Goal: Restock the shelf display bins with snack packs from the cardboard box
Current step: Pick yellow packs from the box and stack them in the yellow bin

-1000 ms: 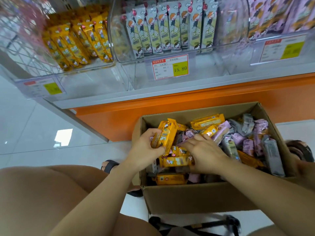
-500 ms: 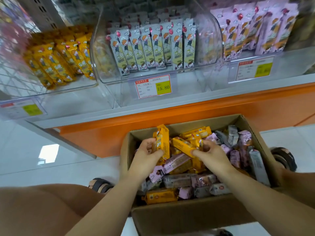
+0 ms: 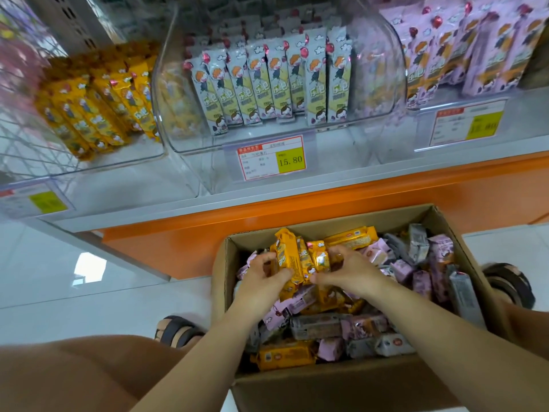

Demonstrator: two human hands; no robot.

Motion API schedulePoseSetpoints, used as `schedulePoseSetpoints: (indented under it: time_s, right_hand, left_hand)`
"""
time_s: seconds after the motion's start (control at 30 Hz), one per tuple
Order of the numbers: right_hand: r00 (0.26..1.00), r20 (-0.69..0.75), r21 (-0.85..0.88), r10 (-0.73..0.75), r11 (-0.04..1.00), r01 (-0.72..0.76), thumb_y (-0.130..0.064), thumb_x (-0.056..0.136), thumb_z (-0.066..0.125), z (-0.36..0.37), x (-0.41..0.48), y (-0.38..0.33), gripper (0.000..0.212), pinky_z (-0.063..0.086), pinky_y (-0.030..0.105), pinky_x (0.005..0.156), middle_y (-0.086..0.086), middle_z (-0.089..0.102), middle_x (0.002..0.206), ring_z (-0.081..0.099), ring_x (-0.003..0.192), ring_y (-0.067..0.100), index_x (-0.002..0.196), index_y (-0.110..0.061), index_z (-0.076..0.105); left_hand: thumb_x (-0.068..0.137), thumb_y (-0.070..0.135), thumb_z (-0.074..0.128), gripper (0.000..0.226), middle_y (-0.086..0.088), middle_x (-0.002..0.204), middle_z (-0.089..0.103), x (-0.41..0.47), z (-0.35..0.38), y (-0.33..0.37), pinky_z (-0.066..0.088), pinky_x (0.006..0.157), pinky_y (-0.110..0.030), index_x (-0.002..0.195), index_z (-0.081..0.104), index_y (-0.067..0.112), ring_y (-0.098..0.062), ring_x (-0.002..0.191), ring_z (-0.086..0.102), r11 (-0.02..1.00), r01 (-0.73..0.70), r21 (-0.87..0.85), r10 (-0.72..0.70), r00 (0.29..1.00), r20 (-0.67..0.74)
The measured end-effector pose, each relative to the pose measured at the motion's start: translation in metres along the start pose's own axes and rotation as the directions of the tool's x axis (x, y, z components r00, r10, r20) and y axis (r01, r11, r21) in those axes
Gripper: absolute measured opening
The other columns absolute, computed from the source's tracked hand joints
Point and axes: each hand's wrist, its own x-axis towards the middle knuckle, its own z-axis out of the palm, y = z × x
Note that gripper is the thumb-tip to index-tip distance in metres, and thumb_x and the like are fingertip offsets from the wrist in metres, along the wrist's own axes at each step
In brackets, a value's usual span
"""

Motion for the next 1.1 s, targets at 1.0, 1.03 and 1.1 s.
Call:
schedulePoseSetpoints:
  time_s: [1.0,1.03,1.1]
  right_hand:
    - [0.938,0.324,0.323,0.124,0.917,-0.233,-0.012,0.077,0.077,0.003,0.009,-0.019,0.069,0.06,0.035,0.068,0.01,0.052,0.132,0.057,0.115,0.028,0.137,-0.007,0.044]
    - [0.94,0.319,0.34,0.125,0.91,-0.236,-0.012,0.076,0.077,0.004,0.005,-0.02,0.068,0.06,0.036,0.068,0.01,0.051,0.133,0.057,0.115,0.028,0.136,-0.008,0.045]
    - [0.948,0.296,0.362,0.119,0.904,-0.226,-0.011,0.076,0.078,0.003,-0.004,-0.021,0.064,0.06,0.038,0.07,0.01,0.051,0.131,0.057,0.115,0.028,0.132,-0.011,0.048]
  left_hand:
    - [0.095,0.019,0.056,0.055,0.011,0.115,0.058,-0.006,-0.019,-0.003,0.05,0.093,-0.035,0.142,0.036,0.038,-0.016,0.106,0.061,0.99,0.02,-0.139,0.001,0.99,0.143]
    - [0.095,0.019,0.057,0.055,0.01,0.117,0.058,-0.007,-0.019,-0.004,0.05,0.093,-0.035,0.142,0.036,0.038,-0.016,0.107,0.061,0.991,0.007,-0.135,0.013,0.988,0.152]
    - [0.093,0.019,0.06,0.055,0.006,0.119,0.058,-0.012,-0.021,-0.002,0.051,0.095,-0.036,0.139,0.039,0.039,-0.016,0.107,0.061,0.992,-0.023,-0.127,0.044,0.986,0.163]
